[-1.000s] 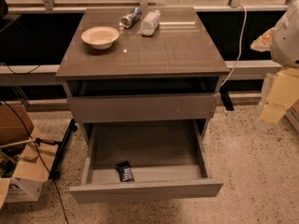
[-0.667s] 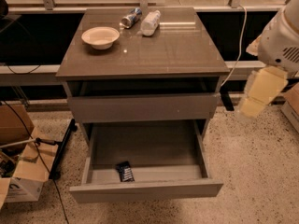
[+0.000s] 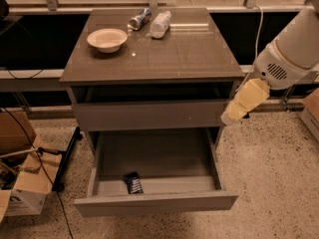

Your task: Pick rxbar blueberry from middle drawer and place on counter

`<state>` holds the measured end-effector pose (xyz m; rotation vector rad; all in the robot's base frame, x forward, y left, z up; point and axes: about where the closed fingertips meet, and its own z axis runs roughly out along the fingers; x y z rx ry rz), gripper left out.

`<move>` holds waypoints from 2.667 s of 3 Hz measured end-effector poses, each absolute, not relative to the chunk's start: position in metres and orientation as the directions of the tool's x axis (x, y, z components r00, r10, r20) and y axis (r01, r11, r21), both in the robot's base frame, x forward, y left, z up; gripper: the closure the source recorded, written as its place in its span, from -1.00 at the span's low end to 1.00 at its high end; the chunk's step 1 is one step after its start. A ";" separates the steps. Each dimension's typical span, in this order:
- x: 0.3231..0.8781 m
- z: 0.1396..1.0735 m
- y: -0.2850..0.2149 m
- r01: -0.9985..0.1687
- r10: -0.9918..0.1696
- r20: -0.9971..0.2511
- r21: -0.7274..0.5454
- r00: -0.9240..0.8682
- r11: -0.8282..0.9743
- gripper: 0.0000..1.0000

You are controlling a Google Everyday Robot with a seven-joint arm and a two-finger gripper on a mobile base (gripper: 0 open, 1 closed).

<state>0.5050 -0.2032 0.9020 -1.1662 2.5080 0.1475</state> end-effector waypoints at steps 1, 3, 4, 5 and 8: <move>0.505 0.902 -0.203 -0.756 -0.717 -0.372 -0.060 -0.589 0.652 -1.00; 0.527 0.840 -0.162 -0.714 -0.657 -0.337 0.069 -0.674 0.697 -1.00; 0.539 0.798 -0.148 -0.659 -0.606 -0.299 0.125 -0.738 0.742 -1.00; 0.551 0.760 -0.137 -0.602 -0.549 -0.278 0.161 -0.788 0.782 -1.00; 0.577 0.710 -0.111 -0.527 -0.501 -0.178 0.162 -0.847 0.834 -1.00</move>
Offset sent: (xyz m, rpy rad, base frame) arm 0.0216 0.0435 -0.0570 0.0344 0.1222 -0.0706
